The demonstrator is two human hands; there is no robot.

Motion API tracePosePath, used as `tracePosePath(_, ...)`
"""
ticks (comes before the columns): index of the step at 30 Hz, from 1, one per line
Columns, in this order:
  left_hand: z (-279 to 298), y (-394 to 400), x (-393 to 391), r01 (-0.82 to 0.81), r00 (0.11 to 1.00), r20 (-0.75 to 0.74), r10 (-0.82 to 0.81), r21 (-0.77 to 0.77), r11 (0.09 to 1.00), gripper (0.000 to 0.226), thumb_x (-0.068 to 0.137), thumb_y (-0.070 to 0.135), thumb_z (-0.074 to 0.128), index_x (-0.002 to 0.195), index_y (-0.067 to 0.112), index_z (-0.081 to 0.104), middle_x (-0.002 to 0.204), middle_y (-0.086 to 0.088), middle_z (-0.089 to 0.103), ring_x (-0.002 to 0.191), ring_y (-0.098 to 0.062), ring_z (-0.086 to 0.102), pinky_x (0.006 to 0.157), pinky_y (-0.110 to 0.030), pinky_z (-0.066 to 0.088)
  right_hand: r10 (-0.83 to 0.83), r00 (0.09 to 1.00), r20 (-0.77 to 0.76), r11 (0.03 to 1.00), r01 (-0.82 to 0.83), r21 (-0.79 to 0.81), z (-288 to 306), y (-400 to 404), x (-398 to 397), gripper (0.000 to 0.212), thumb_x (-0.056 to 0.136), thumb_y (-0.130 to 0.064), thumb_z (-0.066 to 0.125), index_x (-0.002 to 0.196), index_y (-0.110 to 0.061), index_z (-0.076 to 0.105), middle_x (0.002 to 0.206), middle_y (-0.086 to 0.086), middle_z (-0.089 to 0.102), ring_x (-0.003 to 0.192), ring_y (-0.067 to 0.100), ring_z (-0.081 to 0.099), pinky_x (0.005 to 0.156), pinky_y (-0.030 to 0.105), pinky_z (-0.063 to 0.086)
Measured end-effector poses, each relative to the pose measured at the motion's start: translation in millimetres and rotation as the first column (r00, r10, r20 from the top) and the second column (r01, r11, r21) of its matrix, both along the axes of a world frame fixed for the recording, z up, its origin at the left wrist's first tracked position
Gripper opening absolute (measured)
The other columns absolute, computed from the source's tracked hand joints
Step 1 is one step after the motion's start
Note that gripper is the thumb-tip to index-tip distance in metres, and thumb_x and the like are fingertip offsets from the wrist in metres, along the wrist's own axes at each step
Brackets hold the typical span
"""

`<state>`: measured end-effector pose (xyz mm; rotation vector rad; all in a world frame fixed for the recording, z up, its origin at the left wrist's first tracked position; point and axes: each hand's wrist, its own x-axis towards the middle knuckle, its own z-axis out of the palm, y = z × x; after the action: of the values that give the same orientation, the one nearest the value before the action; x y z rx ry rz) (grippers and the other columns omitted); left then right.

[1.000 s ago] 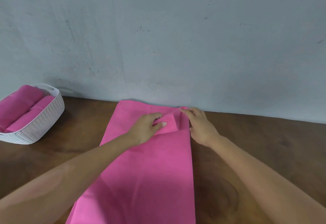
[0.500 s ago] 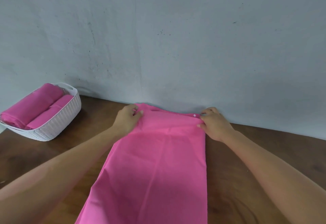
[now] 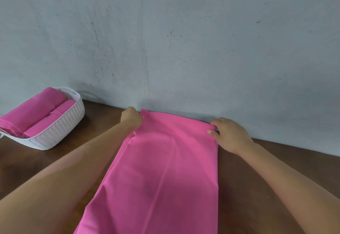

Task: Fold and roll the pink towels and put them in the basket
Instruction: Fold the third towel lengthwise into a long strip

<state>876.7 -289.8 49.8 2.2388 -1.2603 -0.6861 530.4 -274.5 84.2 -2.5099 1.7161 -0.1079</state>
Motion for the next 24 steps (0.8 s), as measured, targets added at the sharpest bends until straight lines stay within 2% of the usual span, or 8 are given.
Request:
tracePosePath(4, 9, -10, 3, -0.017, 0.998, -0.061, 0.021, 0.067, 0.998, 0.024, 0.082, 0.021, 0.077, 0.084, 0.001, 0.063, 0.080, -0.011, 0.062, 0.072, -0.026, 0.059, 0.060, -0.029, 0.045, 0.018, 0.999, 0.045, 1.000, -0.018, 0.016, -6, -2, -3, 0.019, 0.102, -0.036, 0.051, 0.100, -0.021, 0.062, 0.098, -0.003, 0.055, 0.098, 0.020, 0.055, 0.080, 0.036, 0.048)
tracePosePath(7, 14, -11, 5, -0.022, 0.991, -0.132, 0.030, 0.061, 0.998, 0.024, 0.075, 0.014, 0.080, 0.070, 0.005, 0.059, 0.069, -0.007, 0.057, 0.060, -0.020, 0.053, 0.049, -0.024, 0.038, 0.026, 0.999, 0.018, 0.999, -0.026, 0.028, -6, 1, -6, 0.016, 0.101, -0.036, 0.053, 0.094, -0.023, 0.058, 0.099, -0.004, 0.055, 0.097, 0.019, 0.055, 0.082, 0.037, 0.049)
tracePosePath(10, 20, -5, 6, -0.010, 0.980, -0.198, 0.018, 0.041, 0.999, 0.034, 0.073, 0.012, 0.080, 0.059, 0.009, 0.049, 0.062, -0.005, 0.049, 0.056, -0.018, 0.045, 0.048, -0.024, 0.032, 0.032, 0.999, -0.029, 0.999, -0.031, 0.035, -2, 9, -8, 0.017, 0.099, -0.040, 0.055, 0.092, -0.025, 0.052, 0.096, -0.006, 0.052, 0.091, 0.016, 0.051, 0.077, 0.033, 0.044)
tracePosePath(12, 24, 1, 9, 0.009, 0.972, -0.236, -0.003, 0.021, 1.000, 0.039, 0.072, 0.010, 0.079, 0.054, 0.012, 0.044, 0.057, -0.003, 0.042, 0.055, -0.018, 0.039, 0.049, -0.024, 0.029, 0.024, 0.998, -0.054, 1.000, -0.023, 0.018, 4, 17, -8, 0.020, 0.099, -0.043, 0.056, 0.093, -0.024, 0.055, 0.094, -0.006, 0.053, 0.089, 0.018, 0.052, 0.074, 0.032, 0.041)
tracePosePath(16, 28, 17, 16, 0.159, 0.940, -0.302, -0.158, -0.022, 0.987, 0.044, 0.072, 0.006, 0.078, 0.047, 0.014, 0.043, 0.049, 0.002, 0.034, 0.052, -0.017, 0.030, 0.055, -0.029, 0.024, 0.021, 0.994, -0.104, 1.000, -0.022, -0.006, 17, 40, -6, 0.023, 0.098, -0.042, 0.056, 0.085, -0.023, 0.053, 0.090, -0.002, 0.059, 0.084, 0.021, 0.055, 0.071, 0.033, 0.043)
tracePosePath(19, 26, 34, 18, 0.283, 0.907, -0.293, -0.303, -0.112, 0.953, 0.050, 0.078, 0.006, 0.076, 0.045, 0.017, 0.040, 0.049, 0.001, 0.028, 0.051, -0.016, 0.023, 0.051, -0.027, 0.018, 0.058, 0.987, -0.150, 0.996, -0.068, -0.057, 23, 62, -5, 0.020, 0.099, -0.040, 0.054, 0.087, -0.024, 0.055, 0.096, 0.000, 0.063, 0.091, 0.024, 0.061, 0.070, 0.034, 0.042)
tracePosePath(22, 26, 57, 21, 0.286, 0.903, -0.265, -0.340, -0.220, 0.932, 0.045, 0.079, 0.011, 0.079, 0.045, 0.016, 0.050, 0.053, -0.001, 0.041, 0.053, -0.016, 0.033, 0.052, -0.029, 0.027, 0.085, 0.983, -0.165, 0.987, -0.106, -0.123, 23, 85, -4, 0.021, 0.101, -0.037, 0.055, 0.094, -0.018, 0.063, 0.095, -0.001, 0.063, 0.090, 0.024, 0.062, 0.068, 0.033, 0.037)
tracePosePath(24, 28, 74, 25, 0.270, 0.899, -0.265, -0.348, -0.290, 0.918, 0.035, 0.080, 0.014, 0.081, 0.050, 0.015, 0.062, 0.058, -0.001, 0.057, 0.058, -0.013, 0.049, 0.058, -0.030, 0.040, 0.098, 0.982, -0.160, 0.975, -0.128, -0.184, 22, 101, -5, 0.018, 0.094, -0.032, 0.069, 0.086, -0.016, 0.067, 0.083, 0.000, 0.063, 0.078, 0.024, 0.063, 0.061, 0.032, 0.039)
